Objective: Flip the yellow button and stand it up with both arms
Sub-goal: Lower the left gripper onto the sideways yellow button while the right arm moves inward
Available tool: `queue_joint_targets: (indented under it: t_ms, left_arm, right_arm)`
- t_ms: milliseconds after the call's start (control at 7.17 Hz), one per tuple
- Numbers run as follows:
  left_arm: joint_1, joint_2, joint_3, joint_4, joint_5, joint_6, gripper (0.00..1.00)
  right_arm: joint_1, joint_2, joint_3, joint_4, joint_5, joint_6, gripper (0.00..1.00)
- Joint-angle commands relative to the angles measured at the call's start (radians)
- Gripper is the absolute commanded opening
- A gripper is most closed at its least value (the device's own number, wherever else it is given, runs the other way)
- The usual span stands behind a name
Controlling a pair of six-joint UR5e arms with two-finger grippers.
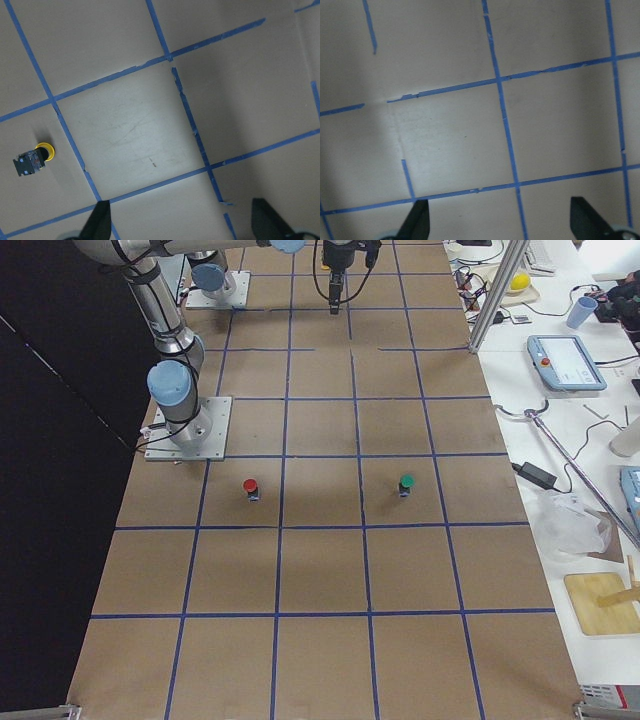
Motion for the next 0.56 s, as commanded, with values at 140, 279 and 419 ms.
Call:
queue_joint_targets:
  t_ms: [140,279,419]
  left_arm:
    - [0.205,0.02,-0.11,0.086,-0.002,0.503,0.98]
    - [0.238,0.017,-0.151,0.178,-0.002,0.71,0.98]
    - [0.247,0.002,-0.196,0.299,-0.003,0.88,0.98]
  right_arm:
    - [0.002,0.004,0.0,0.023,0.331,0.635,1.0]
    - [0.002,0.004,0.0,0.028,0.392,0.699,1.0]
    - [0.002,0.004,0.001,0.037,0.408,0.781,1.0]
